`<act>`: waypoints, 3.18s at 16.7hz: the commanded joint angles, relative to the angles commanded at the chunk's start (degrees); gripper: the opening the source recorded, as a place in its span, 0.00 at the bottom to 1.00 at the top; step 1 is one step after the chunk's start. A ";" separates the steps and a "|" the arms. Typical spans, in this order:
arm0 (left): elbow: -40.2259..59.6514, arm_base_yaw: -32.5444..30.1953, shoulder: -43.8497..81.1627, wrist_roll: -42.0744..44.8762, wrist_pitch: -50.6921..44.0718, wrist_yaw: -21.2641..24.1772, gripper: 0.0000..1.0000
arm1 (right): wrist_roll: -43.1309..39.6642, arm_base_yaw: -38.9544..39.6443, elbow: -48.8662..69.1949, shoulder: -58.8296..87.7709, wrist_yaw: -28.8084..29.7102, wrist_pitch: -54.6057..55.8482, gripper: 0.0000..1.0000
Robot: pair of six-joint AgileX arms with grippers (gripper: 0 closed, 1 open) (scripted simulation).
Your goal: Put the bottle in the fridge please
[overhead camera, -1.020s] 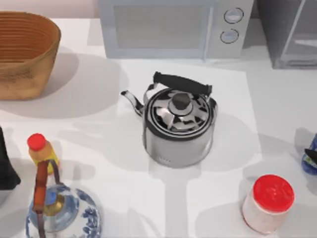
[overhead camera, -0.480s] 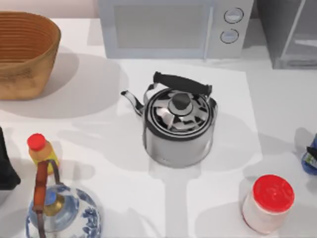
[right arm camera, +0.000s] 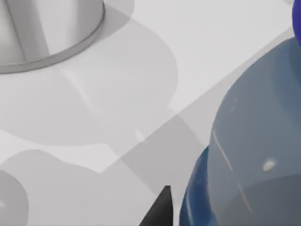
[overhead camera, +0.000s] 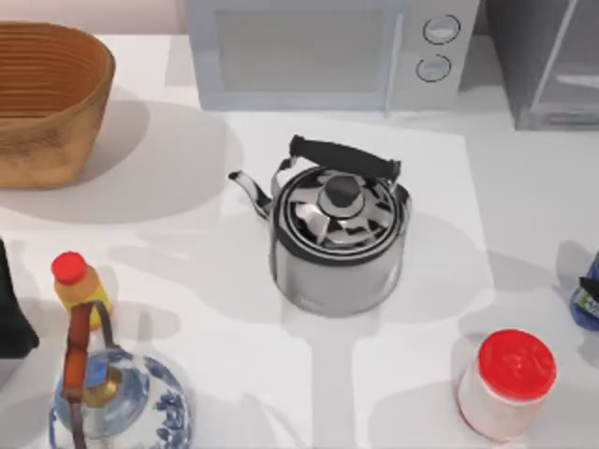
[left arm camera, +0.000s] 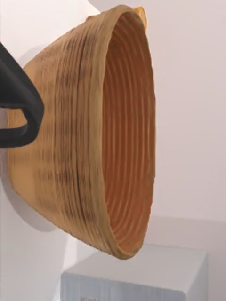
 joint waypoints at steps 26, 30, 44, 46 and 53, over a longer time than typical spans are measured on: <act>0.00 0.00 0.00 0.00 0.00 0.00 1.00 | -37.17 -17.77 22.70 -0.31 -11.21 -56.26 0.01; 0.00 0.00 0.00 0.00 0.00 0.00 1.00 | -32.01 -16.63 19.79 -6.09 -5.51 -54.36 0.01; 0.00 0.00 0.00 0.00 0.00 0.00 1.00 | 24.18 12.95 -9.74 -80.28 43.42 -33.12 0.01; 0.00 0.00 0.00 0.00 0.00 0.00 1.00 | 30.83 16.07 -14.41 -86.95 48.59 -31.35 0.01; 0.00 0.00 0.00 0.00 0.00 0.00 1.00 | 37.12 18.69 -20.14 -93.20 54.19 -30.38 0.01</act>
